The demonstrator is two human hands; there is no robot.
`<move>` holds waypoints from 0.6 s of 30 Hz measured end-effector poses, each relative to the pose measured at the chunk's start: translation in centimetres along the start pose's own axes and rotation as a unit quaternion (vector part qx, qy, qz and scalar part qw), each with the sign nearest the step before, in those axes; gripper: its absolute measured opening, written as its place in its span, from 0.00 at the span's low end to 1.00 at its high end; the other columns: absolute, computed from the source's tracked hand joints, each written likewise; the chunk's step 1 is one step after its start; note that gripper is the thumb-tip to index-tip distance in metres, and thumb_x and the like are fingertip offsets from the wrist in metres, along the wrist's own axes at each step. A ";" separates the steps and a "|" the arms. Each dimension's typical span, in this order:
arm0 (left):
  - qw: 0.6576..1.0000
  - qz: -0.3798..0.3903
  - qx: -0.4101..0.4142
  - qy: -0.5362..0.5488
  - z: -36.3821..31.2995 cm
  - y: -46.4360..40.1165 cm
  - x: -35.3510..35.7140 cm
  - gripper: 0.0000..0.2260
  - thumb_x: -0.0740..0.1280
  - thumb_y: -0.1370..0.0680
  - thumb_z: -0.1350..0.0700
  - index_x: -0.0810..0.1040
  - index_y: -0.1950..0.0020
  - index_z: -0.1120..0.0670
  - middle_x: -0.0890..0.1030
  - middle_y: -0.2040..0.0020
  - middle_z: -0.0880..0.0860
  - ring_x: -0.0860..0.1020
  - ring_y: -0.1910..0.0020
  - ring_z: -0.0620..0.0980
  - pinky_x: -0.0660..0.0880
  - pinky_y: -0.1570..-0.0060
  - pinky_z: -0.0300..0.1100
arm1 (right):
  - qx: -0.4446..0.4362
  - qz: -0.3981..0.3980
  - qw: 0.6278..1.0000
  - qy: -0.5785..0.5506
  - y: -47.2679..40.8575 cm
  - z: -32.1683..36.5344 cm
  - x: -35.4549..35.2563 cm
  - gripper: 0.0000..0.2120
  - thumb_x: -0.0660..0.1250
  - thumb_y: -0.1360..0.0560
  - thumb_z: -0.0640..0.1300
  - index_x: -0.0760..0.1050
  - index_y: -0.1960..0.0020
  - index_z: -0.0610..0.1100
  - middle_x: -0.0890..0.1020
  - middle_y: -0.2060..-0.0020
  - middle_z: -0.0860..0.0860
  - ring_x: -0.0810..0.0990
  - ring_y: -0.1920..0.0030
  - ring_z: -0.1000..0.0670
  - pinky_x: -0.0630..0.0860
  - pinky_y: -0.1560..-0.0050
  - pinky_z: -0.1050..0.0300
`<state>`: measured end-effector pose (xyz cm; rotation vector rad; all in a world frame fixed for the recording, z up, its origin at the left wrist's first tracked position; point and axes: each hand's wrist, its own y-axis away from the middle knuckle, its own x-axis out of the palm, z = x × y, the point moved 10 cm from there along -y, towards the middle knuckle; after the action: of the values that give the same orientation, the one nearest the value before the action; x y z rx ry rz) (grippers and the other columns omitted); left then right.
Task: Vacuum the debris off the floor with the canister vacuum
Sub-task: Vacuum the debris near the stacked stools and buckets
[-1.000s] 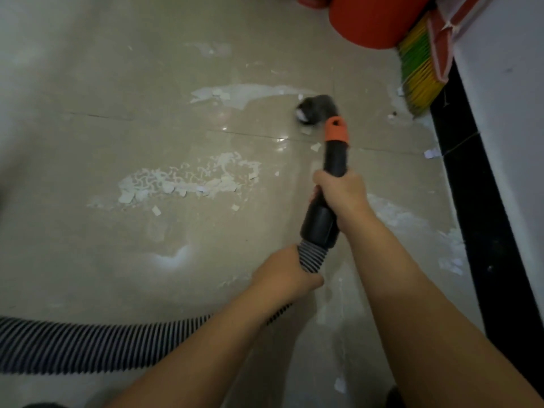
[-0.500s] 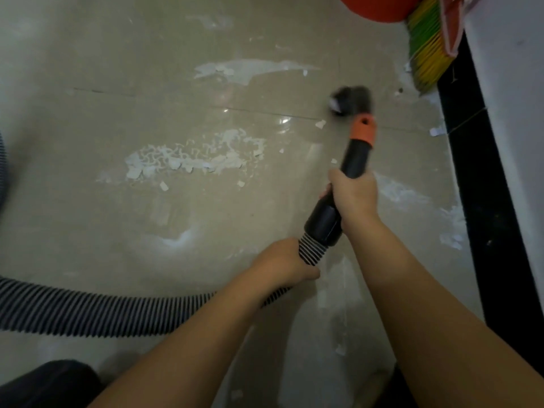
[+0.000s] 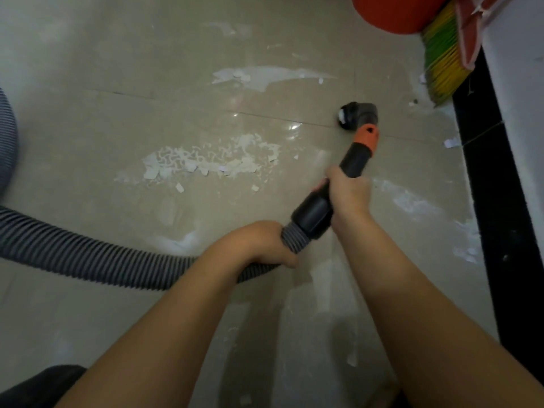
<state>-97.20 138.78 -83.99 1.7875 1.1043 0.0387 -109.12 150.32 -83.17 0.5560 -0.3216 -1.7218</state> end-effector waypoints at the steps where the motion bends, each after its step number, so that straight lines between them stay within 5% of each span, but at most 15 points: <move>1: 1.000 -0.024 0.006 0.012 -0.7 -0.5 -0.2 0.11 0.71 0.28 0.51 0.75 0.50 0.53 0.78 0.56 0.53 0.79 0.56 0.54 0.76 0.55 0.43 | 0.000 -0.012 1.000 0.003 -0.8 0.5 -0.7 0.11 0.69 0.35 0.42 0.75 0.54 0.38 0.81 0.65 0.42 0.81 0.66 0.43 0.82 0.56 0.43; 6: 0.995 -0.082 -0.001 0.057 -2.6 -3.3 -0.3 0.12 0.69 0.26 0.50 0.70 0.48 0.52 0.76 0.54 0.52 0.77 0.55 0.53 0.73 0.58 0.43 | 0.022 0.067 0.997 0.019 -3.9 2.3 0.8 0.07 0.67 0.29 0.36 0.71 0.53 0.39 0.77 0.69 0.46 0.77 0.75 0.51 0.78 0.69 0.58; 13: 0.985 -0.124 -0.022 0.115 -3.1 -5.5 -5.3 0.10 0.67 0.25 0.52 0.67 0.61 0.52 0.73 0.62 0.52 0.75 0.62 0.51 0.70 0.66 0.40 | -0.003 0.128 0.991 0.048 -6.8 6.6 7.0 0.08 0.67 0.29 0.35 0.69 0.53 0.40 0.76 0.74 0.48 0.75 0.77 0.51 0.76 0.69 0.57; 18: 0.971 -0.152 -0.090 0.163 2.6 -2.6 -3.0 0.06 0.66 0.27 0.51 0.69 0.57 0.51 0.76 0.58 0.53 0.76 0.60 0.53 0.72 0.60 0.40 | -0.062 0.259 0.949 0.171 -0.3 4.7 14.2 0.06 0.66 0.28 0.35 0.70 0.61 0.41 0.75 0.75 0.46 0.73 0.82 0.53 0.72 0.77 0.63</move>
<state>-99.41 135.10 -85.99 1.4656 1.5504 0.2476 -113.95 136.17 -82.10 0.6040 -0.0952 -1.1062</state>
